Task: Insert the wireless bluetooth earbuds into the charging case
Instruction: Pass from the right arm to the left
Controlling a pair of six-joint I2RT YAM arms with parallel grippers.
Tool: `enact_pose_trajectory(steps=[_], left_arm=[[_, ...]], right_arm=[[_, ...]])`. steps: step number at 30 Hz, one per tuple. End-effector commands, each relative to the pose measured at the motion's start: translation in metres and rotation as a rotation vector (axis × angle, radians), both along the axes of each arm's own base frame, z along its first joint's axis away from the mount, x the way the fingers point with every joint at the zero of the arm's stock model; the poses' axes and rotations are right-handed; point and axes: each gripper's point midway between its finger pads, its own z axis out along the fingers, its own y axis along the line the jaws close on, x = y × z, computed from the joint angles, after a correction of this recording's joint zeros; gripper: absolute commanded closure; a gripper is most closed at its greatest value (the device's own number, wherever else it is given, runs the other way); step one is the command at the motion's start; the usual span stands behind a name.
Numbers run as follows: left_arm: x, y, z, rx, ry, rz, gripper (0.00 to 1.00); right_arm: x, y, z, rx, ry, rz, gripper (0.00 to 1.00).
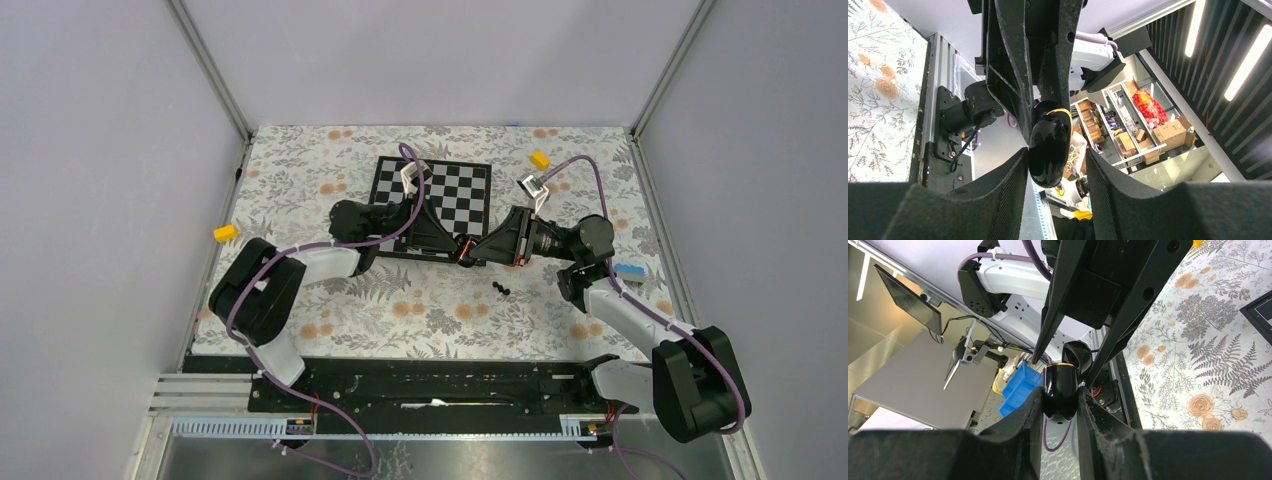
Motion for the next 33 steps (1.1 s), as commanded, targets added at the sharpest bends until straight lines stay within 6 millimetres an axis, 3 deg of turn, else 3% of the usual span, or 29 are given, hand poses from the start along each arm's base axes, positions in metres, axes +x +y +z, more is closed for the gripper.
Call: enact_pose_trajectory(steps=[1, 5, 14, 20, 30, 32, 33], left_arm=[[-0.002, 0.000, 0.019, -0.095, -0.122, 0.020, 0.53], [0.000, -0.001, 0.020, -0.097, -0.120, 0.023, 0.60], [0.002, -0.002, 0.018, -0.099, -0.112, 0.031, 0.63], [0.003, -0.002, 0.019, -0.105, -0.112, 0.039, 0.81], [0.003, -0.002, 0.021, -0.110, -0.107, 0.045, 0.97], [0.003, -0.001, 0.024, -0.115, -0.111, 0.049, 1.00], [0.004, -0.001, 0.024, -0.117, -0.113, 0.051, 1.00]], right_arm=[[-0.007, 0.001, 0.022, 0.030, -0.094, 0.022, 1.00], [-0.006, 0.001, 0.021, 0.029, -0.092, 0.019, 1.00], [-0.005, 0.002, 0.020, 0.028, -0.087, 0.015, 1.00], [-0.003, 0.002, 0.018, 0.024, -0.079, 0.009, 1.00], [-0.002, 0.002, 0.013, 0.009, -0.068, 0.001, 0.99], [-0.001, 0.002, 0.010, 0.001, -0.060, -0.005, 0.87], [0.000, 0.002, 0.008, -0.003, -0.053, -0.009, 0.73]])
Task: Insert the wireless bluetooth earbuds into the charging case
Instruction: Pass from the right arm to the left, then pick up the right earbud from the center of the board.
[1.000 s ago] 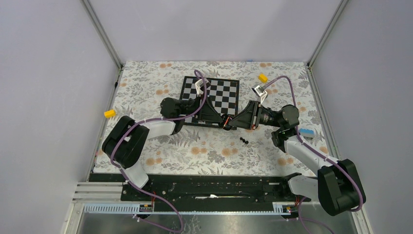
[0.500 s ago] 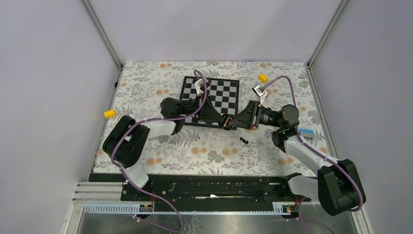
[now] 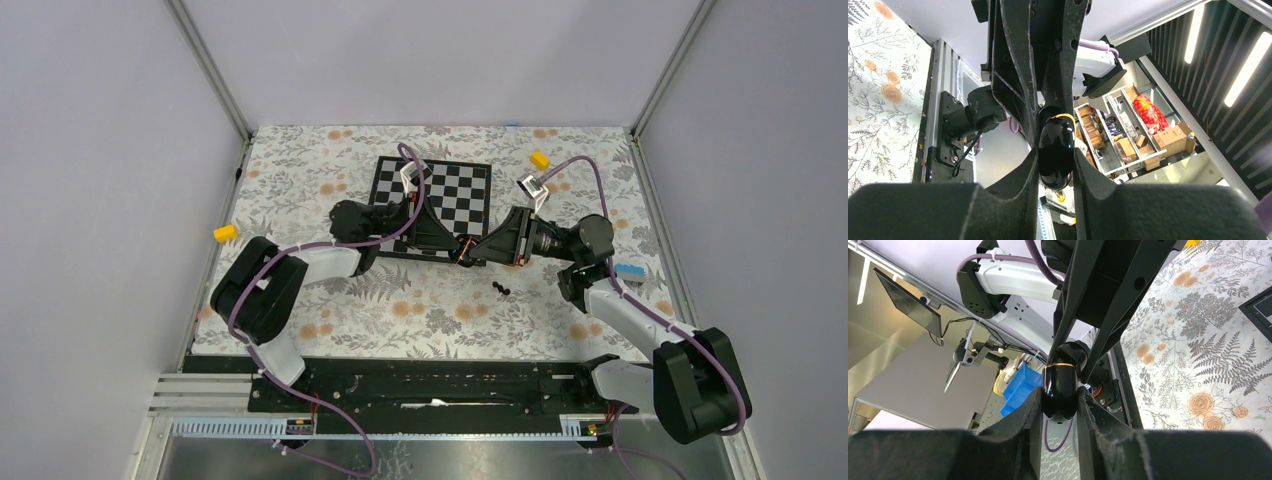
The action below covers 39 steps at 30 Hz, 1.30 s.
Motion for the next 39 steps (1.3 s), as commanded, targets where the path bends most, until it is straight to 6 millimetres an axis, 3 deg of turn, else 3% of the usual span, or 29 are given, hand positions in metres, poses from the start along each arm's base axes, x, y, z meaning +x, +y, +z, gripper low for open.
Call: enact_pose_trajectory(steps=[1, 3, 5, 8, 16, 22, 26, 29, 30, 33, 39], left_arm=[[-0.002, 0.002, 0.026, -0.108, -0.126, 0.032, 1.00], [-0.001, 0.003, 0.026, -0.109, -0.124, 0.037, 1.00], [0.001, 0.004, 0.026, -0.108, -0.118, 0.045, 1.00], [0.004, 0.006, 0.025, -0.109, -0.110, 0.061, 1.00], [0.014, 0.014, 0.021, -0.103, -0.083, 0.107, 1.00], [0.022, 0.018, -0.002, -0.041, -0.029, 0.151, 1.00], [0.029, 0.015, -0.028, 0.062, 0.001, 0.199, 1.00], [0.040, 0.013, -0.045, 0.159, 0.008, 0.255, 1.00], [0.043, 0.013, -0.055, 0.212, 0.026, 0.273, 1.00], [0.049, 0.014, -0.073, 0.311, -0.002, 0.316, 1.00], [0.049, 0.011, -0.074, 0.325, -0.005, 0.304, 1.00]], right_arm=[[0.000, 0.002, 0.009, 0.001, -0.065, -0.007, 0.63], [0.000, 0.002, 0.006, -0.005, -0.059, -0.013, 0.41], [0.001, 0.002, 0.003, -0.016, -0.053, -0.021, 0.31], [0.004, 0.001, 0.000, -0.038, -0.054, -0.047, 0.23], [0.012, -0.003, -0.014, -0.127, -0.034, -0.122, 0.15], [0.027, -0.031, -0.035, -0.365, -0.072, -0.327, 0.04], [0.051, -0.069, -0.087, -0.604, 0.049, -0.569, 0.07], [0.049, -0.091, -0.137, -0.825, 0.109, -0.661, 0.26], [0.043, -0.095, -0.151, -0.931, 0.087, -0.678, 0.27], [0.034, -0.104, -0.178, -1.091, 0.098, -0.709, 0.30], [0.036, -0.112, -0.220, -1.188, 0.219, -0.762, 0.48]])
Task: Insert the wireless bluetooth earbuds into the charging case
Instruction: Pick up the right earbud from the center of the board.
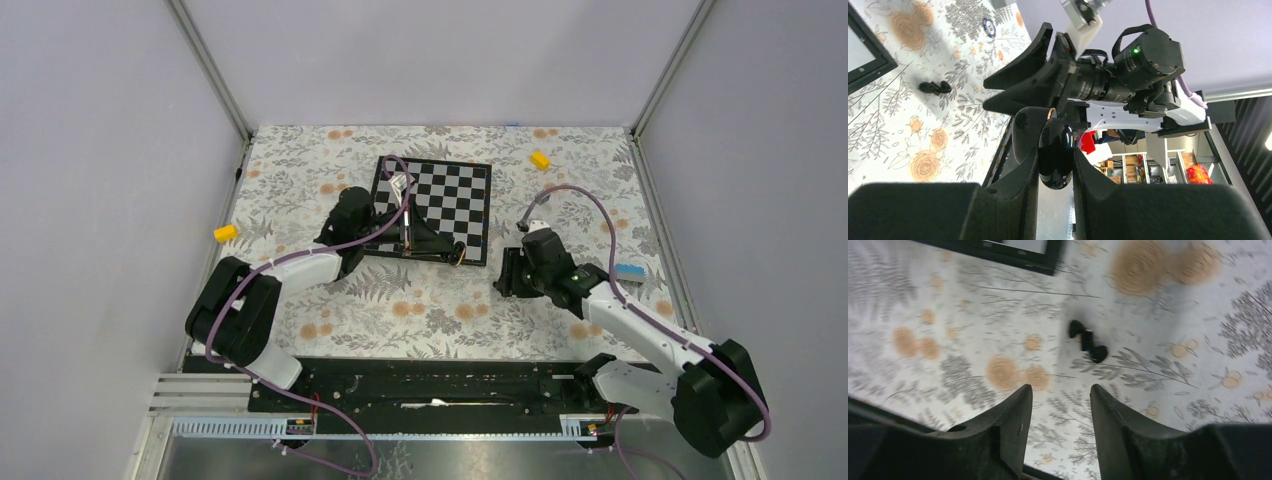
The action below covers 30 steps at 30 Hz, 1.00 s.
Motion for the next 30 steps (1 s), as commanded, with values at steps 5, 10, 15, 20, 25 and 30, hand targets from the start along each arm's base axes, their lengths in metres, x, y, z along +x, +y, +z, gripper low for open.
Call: enact_pose_trajectory(steps=[5, 10, 15, 20, 25, 30], left_arm=[[0.005, -0.006, 0.004, 0.027, -0.077, 0.011, 1.00], [0.005, -0.010, 0.002, 0.023, -0.063, -0.004, 1.00], [0.004, -0.009, 0.004, 0.019, -0.071, -0.004, 1.00], [0.002, -0.009, 0.002, 0.014, -0.069, -0.013, 1.00], [0.001, -0.009, 0.005, -0.002, -0.074, -0.024, 1.00], [-0.001, -0.009, 0.010, -0.024, -0.084, -0.032, 1.00]], right_arm=[[0.016, -0.019, -0.041, -0.168, 0.037, -0.089, 0.58], [0.026, -0.020, -0.049, -0.200, 0.041, -0.127, 0.66], [0.029, -0.019, -0.057, -0.184, 0.061, -0.182, 0.71], [0.031, -0.018, -0.060, -0.165, 0.056, -0.214, 0.71], [0.034, -0.026, -0.061, -0.227, 0.055, -0.214, 0.66], [0.043, -0.037, -0.052, -0.299, 0.022, -0.220, 0.60]])
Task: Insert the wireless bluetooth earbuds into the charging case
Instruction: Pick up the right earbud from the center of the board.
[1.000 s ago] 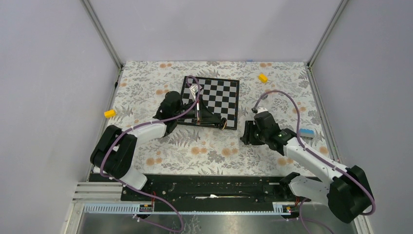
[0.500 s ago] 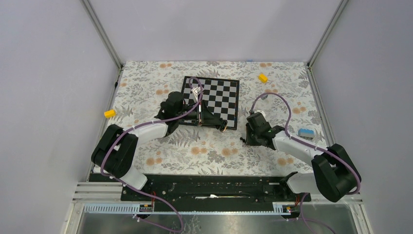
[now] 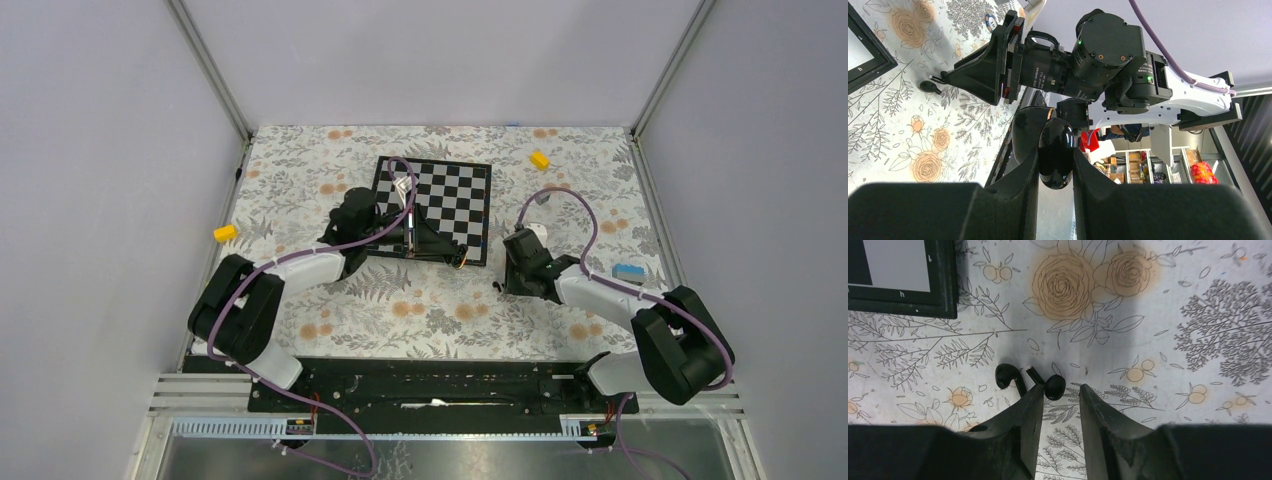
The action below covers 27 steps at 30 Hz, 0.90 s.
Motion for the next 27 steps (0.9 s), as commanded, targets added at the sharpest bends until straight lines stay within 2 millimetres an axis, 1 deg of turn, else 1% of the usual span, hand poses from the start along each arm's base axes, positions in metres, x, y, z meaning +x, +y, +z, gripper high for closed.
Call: enact_pose_trajectory(steps=[1, 6, 8, 12, 17, 21, 27], left_arm=[[0.002, -0.003, 0.021, -0.060, -0.086, -0.021, 1.00], [0.001, -0.003, 0.024, -0.075, -0.087, -0.022, 1.00], [0.002, -0.004, 0.024, -0.077, -0.085, -0.021, 1.00], [0.002, -0.004, 0.023, -0.077, -0.079, -0.023, 1.00], [0.001, -0.004, 0.026, -0.078, -0.081, -0.024, 1.00], [0.001, -0.003, 0.024, -0.071, -0.076, -0.019, 1.00], [0.002, -0.005, 0.024, -0.071, -0.076, -0.020, 1.00]], right_arm=[[0.020, -0.002, 0.022, -0.052, -0.072, 0.000, 0.60], [0.027, 0.022, 0.046, 0.066, -0.127, 0.064, 0.63], [0.030, 0.028, 0.051, 0.095, -0.141, 0.083, 0.63], [0.030, 0.041, 0.045, 0.113, -0.103, 0.135, 0.61], [0.027, 0.056, 0.035, 0.157, -0.058, 0.178, 0.61], [0.026, 0.059, 0.026, 0.151, -0.028, 0.189, 0.61], [0.021, 0.056, 0.017, 0.129, 0.002, 0.194, 0.62]])
